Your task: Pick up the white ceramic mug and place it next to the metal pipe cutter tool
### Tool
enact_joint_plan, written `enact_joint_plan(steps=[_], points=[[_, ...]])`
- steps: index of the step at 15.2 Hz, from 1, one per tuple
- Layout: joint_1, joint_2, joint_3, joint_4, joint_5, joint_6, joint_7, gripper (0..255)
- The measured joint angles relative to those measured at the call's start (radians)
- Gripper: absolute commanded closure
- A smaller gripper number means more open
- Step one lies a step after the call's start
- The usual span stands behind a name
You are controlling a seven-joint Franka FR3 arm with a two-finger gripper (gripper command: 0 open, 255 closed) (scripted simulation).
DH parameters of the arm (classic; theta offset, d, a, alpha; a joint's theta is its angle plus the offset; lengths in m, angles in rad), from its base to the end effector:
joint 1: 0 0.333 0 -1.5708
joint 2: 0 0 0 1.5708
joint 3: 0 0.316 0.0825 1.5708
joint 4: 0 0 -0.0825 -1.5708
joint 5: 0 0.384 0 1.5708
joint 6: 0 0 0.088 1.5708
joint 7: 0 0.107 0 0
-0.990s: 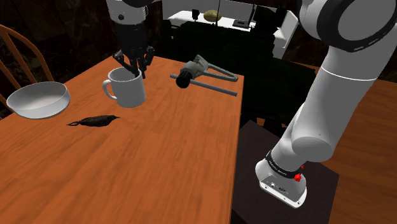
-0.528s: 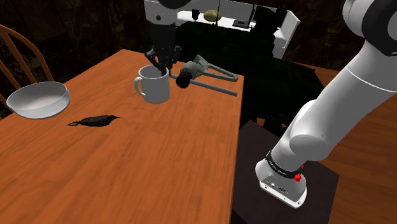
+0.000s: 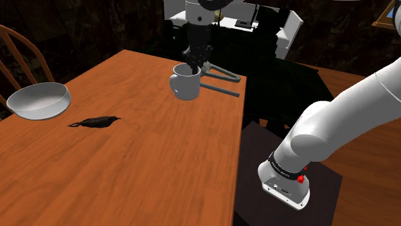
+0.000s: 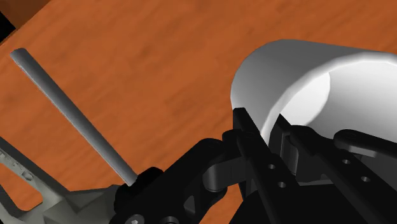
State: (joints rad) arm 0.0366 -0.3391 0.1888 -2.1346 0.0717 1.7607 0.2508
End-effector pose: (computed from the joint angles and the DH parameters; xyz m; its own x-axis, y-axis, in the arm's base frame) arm 0.4364 0.1150 0.5402 0.9978 -0.0521 -0.0405 -0.0520 -0.9986 0.0028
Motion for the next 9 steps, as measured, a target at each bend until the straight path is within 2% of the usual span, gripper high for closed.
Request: enact_joint_plan(steps=[9], points=[[-0.062, -0.218, -0.145, -0.19, -0.048, -0.034, -0.191, 255]])
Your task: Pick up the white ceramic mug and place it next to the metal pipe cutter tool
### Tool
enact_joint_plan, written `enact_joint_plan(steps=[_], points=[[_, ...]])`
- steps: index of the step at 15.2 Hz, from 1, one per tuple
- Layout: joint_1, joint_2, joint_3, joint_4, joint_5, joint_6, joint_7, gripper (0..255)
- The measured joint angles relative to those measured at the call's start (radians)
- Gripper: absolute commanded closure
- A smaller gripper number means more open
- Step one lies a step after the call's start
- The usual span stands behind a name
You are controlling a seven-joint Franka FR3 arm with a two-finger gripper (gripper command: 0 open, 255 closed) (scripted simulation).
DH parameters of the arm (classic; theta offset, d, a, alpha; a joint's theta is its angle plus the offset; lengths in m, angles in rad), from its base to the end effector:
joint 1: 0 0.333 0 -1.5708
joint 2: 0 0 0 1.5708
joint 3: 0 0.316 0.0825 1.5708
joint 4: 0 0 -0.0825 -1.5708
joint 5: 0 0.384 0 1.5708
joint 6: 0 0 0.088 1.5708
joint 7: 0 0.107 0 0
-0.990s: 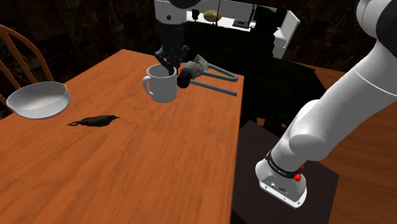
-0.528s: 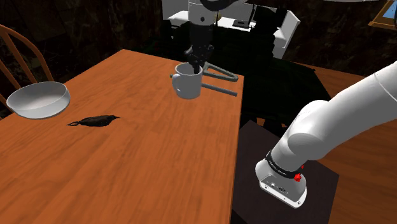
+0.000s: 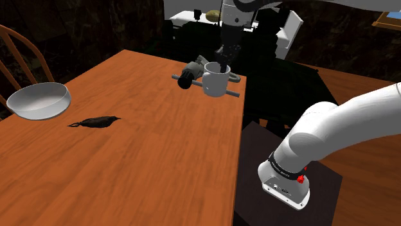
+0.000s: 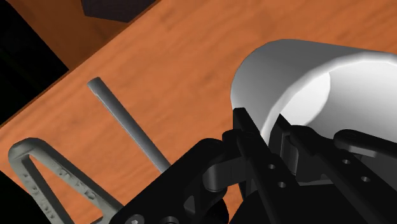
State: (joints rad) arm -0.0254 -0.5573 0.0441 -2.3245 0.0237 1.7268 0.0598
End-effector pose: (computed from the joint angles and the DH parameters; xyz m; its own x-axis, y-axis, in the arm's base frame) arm 0.3792 0.0116 0.5401 0.9978 -0.0524 -0.0407 -0.0523 -0.9986 0.0025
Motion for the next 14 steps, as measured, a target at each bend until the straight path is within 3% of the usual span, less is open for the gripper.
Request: enact_joint_plan(steps=[7, 14], points=[[-0.068, -0.102, -0.133, -0.063, -0.085, -0.037, -0.161, 255], [-0.079, -0.127, -0.154, -0.165, -0.102, 0.04, -0.18, 255]])
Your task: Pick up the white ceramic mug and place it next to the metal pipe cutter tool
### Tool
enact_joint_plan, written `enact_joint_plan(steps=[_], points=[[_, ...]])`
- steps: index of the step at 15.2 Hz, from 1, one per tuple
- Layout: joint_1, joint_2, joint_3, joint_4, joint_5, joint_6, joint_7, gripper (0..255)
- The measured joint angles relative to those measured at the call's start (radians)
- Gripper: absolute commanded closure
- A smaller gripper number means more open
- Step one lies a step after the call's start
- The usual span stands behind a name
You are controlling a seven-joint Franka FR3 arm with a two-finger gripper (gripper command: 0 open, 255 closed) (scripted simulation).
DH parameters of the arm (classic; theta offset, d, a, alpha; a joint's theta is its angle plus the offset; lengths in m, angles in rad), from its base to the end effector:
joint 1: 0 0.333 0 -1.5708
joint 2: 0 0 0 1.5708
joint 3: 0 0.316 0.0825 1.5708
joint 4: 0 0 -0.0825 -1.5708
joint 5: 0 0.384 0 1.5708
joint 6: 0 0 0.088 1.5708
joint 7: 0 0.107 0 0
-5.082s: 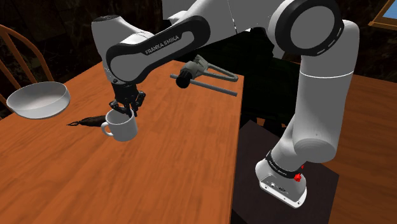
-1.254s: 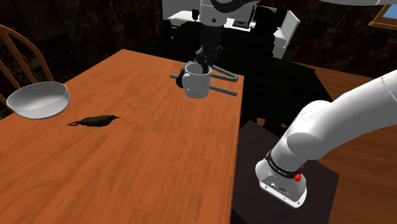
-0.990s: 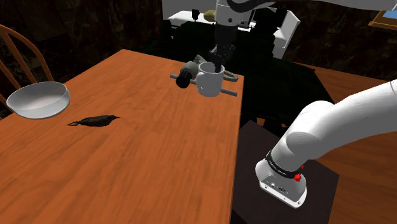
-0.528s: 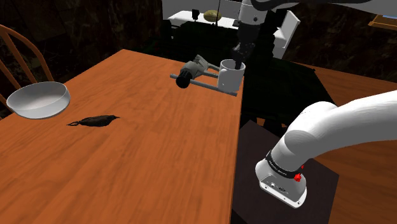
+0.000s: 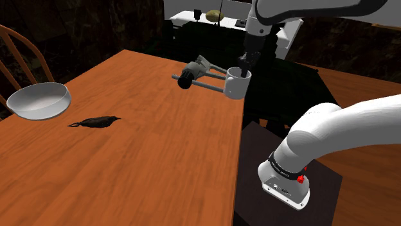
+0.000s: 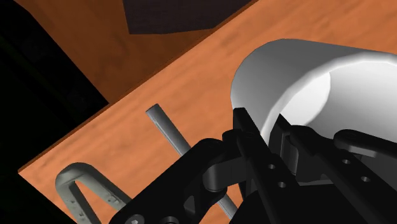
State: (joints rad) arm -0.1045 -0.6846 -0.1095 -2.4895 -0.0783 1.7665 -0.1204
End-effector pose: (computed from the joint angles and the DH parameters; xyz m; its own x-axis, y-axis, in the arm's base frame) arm 0.3315 -0.0830 0.5092 0.9979 -0.0508 -0.0413 -0.0508 -0.9987 0.0020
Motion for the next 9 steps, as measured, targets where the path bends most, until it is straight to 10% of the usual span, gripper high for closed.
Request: enact_joint_plan(steps=[9], points=[[-0.003, 0.015, -0.009, -0.113, -0.007, 0.128, 0.001, 255]])
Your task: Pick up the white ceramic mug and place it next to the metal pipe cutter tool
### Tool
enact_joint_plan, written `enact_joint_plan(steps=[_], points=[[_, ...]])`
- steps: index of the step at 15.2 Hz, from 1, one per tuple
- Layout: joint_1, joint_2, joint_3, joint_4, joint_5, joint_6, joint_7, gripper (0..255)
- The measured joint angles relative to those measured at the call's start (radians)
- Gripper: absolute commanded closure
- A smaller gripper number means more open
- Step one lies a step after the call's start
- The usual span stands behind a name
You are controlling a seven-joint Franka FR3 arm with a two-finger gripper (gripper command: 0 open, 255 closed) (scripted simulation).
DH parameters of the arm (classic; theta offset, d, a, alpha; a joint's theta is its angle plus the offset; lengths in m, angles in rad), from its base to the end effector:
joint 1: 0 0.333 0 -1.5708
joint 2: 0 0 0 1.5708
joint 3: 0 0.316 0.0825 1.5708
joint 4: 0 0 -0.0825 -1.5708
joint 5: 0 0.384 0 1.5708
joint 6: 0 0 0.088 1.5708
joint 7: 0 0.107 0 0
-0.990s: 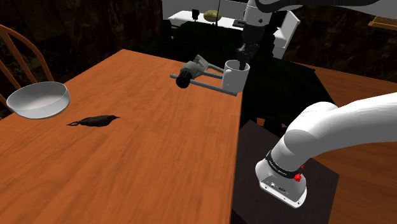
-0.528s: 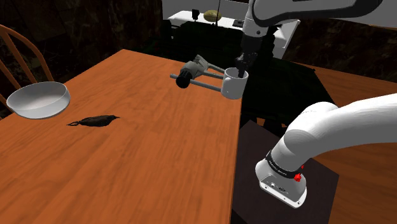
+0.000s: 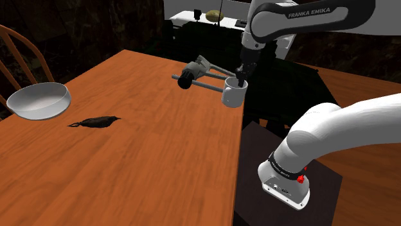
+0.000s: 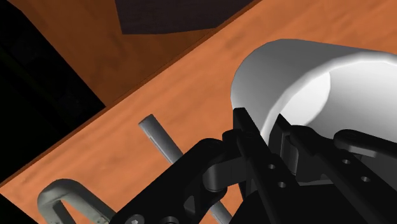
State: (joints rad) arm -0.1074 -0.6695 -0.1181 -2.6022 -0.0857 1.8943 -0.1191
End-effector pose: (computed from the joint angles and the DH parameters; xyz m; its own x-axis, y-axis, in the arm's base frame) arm 0.3313 -0.0832 0.4612 0.9979 -0.0506 -0.0413 -0.0506 -0.9987 0.0020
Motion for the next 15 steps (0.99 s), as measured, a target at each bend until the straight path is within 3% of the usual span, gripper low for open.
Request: enact_joint_plan(steps=[15], points=[[-0.003, 0.083, -0.015, -0.151, -0.011, 0.233, 0.004, 255]])
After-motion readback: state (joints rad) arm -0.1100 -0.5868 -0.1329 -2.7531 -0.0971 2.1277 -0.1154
